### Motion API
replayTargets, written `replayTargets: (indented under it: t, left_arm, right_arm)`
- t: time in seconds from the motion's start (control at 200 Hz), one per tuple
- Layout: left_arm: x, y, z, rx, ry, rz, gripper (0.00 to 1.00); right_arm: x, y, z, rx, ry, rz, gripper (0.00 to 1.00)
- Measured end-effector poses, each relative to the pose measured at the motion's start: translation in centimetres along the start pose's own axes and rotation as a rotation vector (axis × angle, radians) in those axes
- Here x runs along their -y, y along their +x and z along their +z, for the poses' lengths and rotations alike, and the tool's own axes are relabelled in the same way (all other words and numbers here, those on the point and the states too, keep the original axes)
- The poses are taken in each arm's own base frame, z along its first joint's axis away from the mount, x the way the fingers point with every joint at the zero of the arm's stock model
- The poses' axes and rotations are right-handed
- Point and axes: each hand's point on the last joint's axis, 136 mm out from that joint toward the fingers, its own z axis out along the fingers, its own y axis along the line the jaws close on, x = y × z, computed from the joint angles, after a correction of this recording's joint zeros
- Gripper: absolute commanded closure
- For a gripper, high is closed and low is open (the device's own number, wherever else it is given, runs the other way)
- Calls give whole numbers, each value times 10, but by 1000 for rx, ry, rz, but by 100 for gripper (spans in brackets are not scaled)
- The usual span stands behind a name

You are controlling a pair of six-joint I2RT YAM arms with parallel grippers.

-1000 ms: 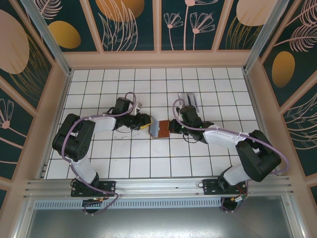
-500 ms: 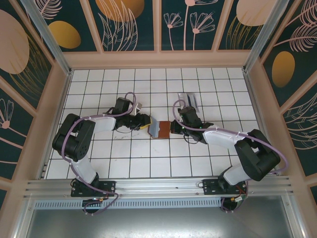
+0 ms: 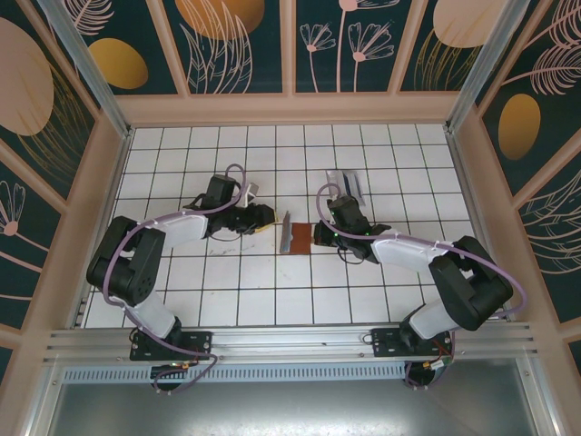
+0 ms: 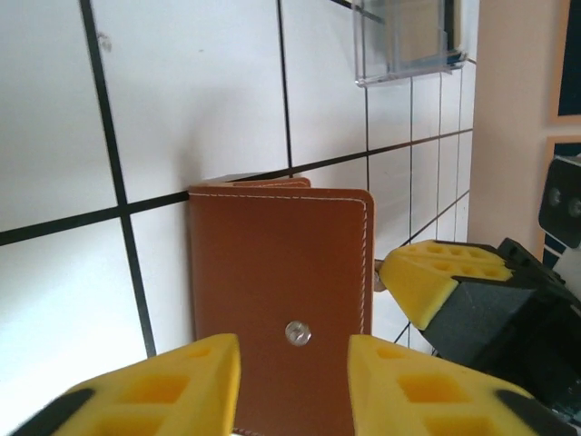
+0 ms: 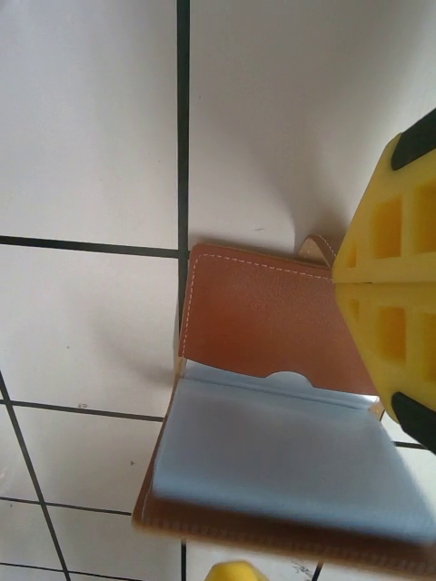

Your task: Put the credit cards into the card holder

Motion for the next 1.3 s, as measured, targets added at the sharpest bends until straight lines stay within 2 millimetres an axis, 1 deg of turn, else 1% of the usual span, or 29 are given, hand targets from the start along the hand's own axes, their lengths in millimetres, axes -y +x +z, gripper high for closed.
replayTargets:
  t: [0.025, 0.065, 0.095, 0.165, 0.245, 0.33, 0.445, 0.571, 0.701, 0.841, 0.876, 0.911, 0.996, 1.066, 1.161, 1.191, 1.196, 1.226, 1.251, 1.271, 1.296]
  left_arm:
    - [0, 0, 0, 0, 0, 3, 68]
    - [0, 0, 0, -2, 0, 2, 64]
    - [-1, 1, 1, -5, 0, 4, 58]
    - [0, 3, 2, -18, 9, 4, 48]
    - [0, 5, 2, -26, 14, 1, 44]
    - [1, 6, 2, -34, 17, 13, 42]
    - [8, 5, 3, -44, 16, 35, 41]
    - [12, 3, 3, -45, 20, 54, 40]
    - [8, 5, 5, -52, 8, 50, 41]
    - [-6, 9, 12, -77, -24, 28, 41]
    - [-10, 10, 13, -80, -38, 24, 43]
    - [-15, 10, 14, -83, -56, 18, 47]
    - [-24, 11, 17, -93, -93, 15, 66]
    - [-30, 12, 17, -94, -118, 15, 80]
    - [-34, 10, 15, -90, -133, 21, 94]
    - [-35, 10, 14, -92, -135, 24, 97]
    - [-35, 10, 14, -92, -136, 23, 98]
    - [-35, 9, 13, -92, -139, 26, 100]
    - [-36, 8, 12, -92, -142, 32, 100]
    - [-35, 7, 12, -91, -143, 32, 100]
    - [-35, 7, 11, -93, -144, 34, 100]
  right_arm:
    - [0, 0, 0, 0, 0, 0, 100]
    - [0, 0, 0, 0, 0, -1, 100]
    - [0, 0, 0, -1, 0, -1, 100]
    - [0, 0, 0, -2, 1, -8, 100]
    - [0, 2, 0, -6, 1, -21, 100]
    - [-4, 3, 2, -18, 1, -40, 100]
    - [-18, 3, 4, -28, -17, -60, 100]
    - [-35, -6, 2, -13, -46, -73, 100]
    - [-54, -21, -4, 13, -89, -81, 100]
    - [-69, -32, -10, 31, -128, -85, 100]
    - [-71, -33, -10, 30, -136, -86, 100]
    - [-74, -34, -11, 28, -144, -87, 100]
    - [-77, -34, -12, 26, -154, -89, 100]
    - [-77, -33, -12, 24, -155, -88, 100]
    - [-76, -33, -11, 27, -145, -87, 100]
    - [-74, -33, -11, 29, -135, -84, 100]
    - [-73, -33, -11, 29, -132, -83, 99]
    - [-71, -32, -10, 31, -123, -82, 88]
    - [-69, -32, -10, 32, -116, -79, 81]
    - [-67, -31, -9, 30, -111, -73, 77]
    - [-64, -30, -9, 28, -100, -73, 74]
